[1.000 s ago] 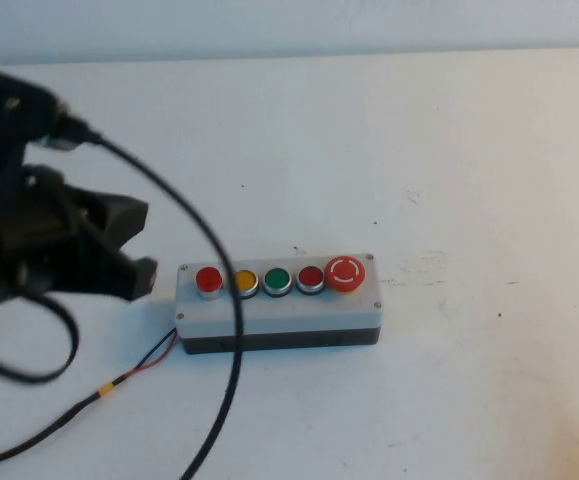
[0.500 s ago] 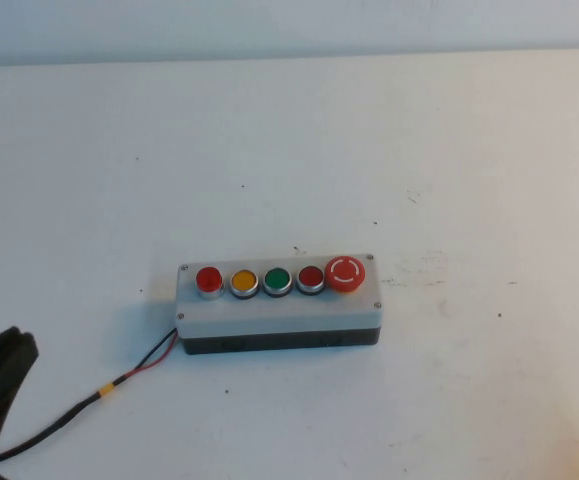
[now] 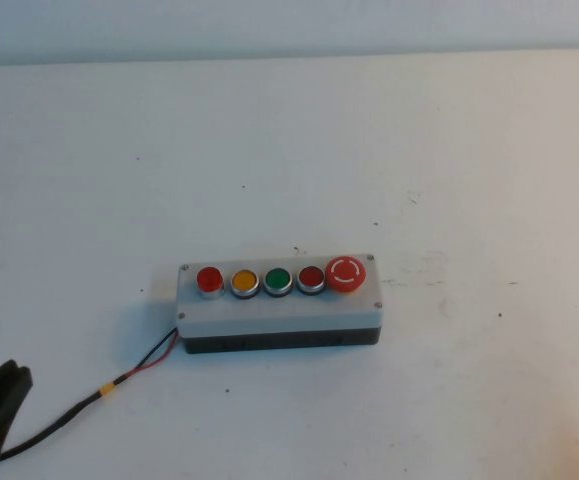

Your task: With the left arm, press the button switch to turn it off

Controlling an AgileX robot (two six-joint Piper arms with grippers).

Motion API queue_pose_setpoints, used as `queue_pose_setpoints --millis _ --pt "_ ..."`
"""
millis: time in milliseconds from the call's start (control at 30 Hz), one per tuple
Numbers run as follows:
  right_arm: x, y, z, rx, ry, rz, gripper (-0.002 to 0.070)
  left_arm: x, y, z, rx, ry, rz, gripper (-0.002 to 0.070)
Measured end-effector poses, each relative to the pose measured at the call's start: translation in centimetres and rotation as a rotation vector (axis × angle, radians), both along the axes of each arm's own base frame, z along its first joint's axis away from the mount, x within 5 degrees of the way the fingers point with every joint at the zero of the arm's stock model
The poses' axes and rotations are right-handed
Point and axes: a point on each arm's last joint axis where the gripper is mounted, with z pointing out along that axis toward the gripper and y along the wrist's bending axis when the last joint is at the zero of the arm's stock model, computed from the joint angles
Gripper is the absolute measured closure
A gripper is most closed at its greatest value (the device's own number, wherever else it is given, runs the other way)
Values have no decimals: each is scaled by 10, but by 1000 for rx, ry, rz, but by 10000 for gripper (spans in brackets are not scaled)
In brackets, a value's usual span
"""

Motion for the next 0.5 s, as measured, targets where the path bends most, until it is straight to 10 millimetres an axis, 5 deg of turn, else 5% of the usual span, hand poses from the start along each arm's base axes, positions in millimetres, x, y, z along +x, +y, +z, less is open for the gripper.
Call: queue_pose_setpoints --millis 267,500 --pt "0 0 0 0 0 0 692 -10 19 -32 -93 -201 217 677" --pt "0 0 0 0 0 0 692 -9 24 -62 -115 -23 331 677"
